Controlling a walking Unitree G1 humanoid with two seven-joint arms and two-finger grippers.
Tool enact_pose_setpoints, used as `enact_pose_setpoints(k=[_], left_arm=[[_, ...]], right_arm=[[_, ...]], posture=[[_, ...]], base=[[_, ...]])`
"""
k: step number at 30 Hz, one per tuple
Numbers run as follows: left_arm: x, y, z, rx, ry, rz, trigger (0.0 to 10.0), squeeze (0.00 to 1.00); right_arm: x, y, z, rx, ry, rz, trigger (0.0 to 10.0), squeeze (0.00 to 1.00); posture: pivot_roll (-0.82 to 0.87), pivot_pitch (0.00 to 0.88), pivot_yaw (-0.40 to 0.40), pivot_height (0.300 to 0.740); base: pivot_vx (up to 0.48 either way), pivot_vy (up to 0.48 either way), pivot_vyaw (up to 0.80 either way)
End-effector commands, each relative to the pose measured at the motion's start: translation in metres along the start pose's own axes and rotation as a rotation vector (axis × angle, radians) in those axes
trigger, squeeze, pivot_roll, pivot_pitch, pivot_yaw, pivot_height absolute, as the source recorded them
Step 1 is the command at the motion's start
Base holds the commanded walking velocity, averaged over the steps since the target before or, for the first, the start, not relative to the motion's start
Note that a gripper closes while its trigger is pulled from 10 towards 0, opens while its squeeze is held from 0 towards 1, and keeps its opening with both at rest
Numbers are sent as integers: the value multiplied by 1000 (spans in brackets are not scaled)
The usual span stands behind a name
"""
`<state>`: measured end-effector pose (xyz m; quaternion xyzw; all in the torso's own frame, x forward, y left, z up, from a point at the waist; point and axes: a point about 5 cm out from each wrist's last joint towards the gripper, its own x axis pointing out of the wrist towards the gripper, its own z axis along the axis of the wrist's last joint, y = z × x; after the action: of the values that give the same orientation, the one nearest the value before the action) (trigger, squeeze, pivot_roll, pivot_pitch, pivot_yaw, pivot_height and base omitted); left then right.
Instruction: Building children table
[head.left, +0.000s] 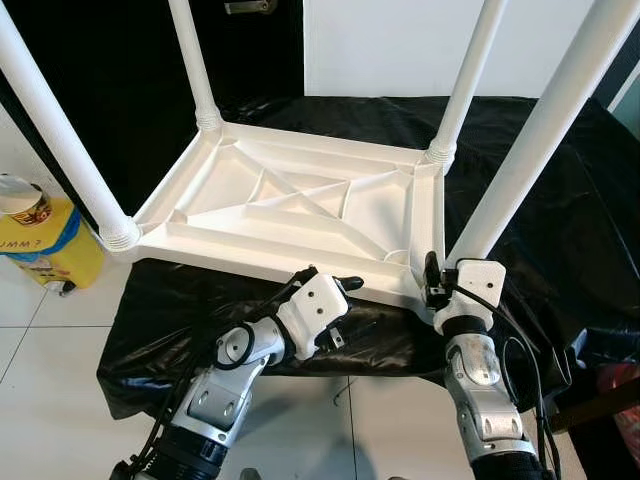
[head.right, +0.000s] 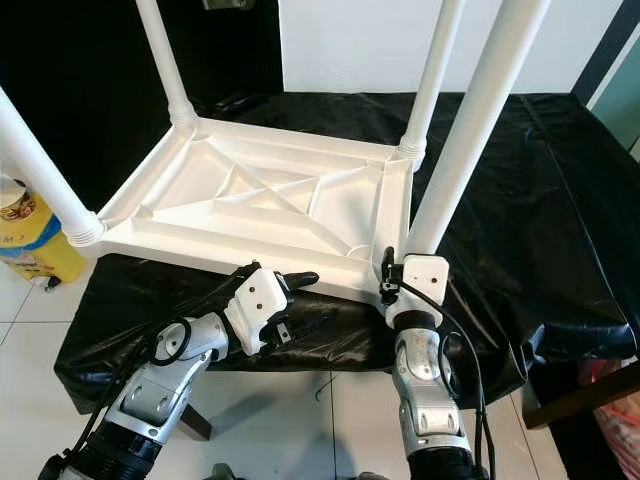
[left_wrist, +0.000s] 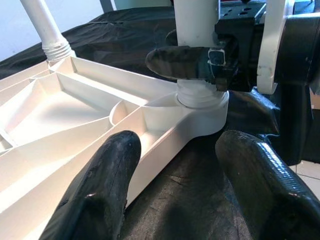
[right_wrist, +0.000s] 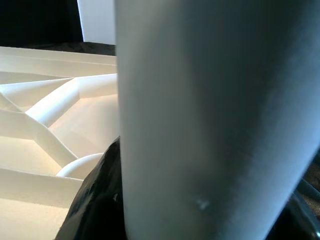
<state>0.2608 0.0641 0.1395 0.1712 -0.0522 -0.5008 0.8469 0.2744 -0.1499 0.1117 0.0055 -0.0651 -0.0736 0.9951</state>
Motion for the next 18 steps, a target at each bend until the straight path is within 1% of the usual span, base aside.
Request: enact_pose_setpoints(k=[1,9,10,11,12,13,18], left_arm=[[-1,-3,-2,-8,7,10,10000,0],[1,-2,-1,-5,2,11,10000,0],[1,-2,0,-6,1,11,10000,0],[1,-2,0,-6,1,11,10000,0],[1,-2,0,-5,1,10,10000,0],[1,-3,0,-3,2,8,10000,0],[2,-2,-1,0,2,8,10000,0]], right_arm=[[-9,-14,-23,-26,128,-72,10000,0],[-8,-12,-22,-38,118,-67,10000,0],[-7,-12,-21,-37,114,-66,10000,408],[-7,-12,-21,-37,114,-66,10000,408],[-7,-11,-19,-17,100,-47,10000,1000],[-8,-9,-15,7,79,-19,10000,1000],[-9,-8,-10,34,49,29,10000,1000]], posture=[[-52,80,-18,740],[-54,75,-19,740],[-54,74,-19,740],[-54,74,-19,740],[-54,72,-20,740],[-54,72,-20,740],[-54,70,-24,740]], base=[[0,0,0],[0,0,0],[0,0,0],[0,0,0],[0,0,0],[0,0,0],[0,0,0]])
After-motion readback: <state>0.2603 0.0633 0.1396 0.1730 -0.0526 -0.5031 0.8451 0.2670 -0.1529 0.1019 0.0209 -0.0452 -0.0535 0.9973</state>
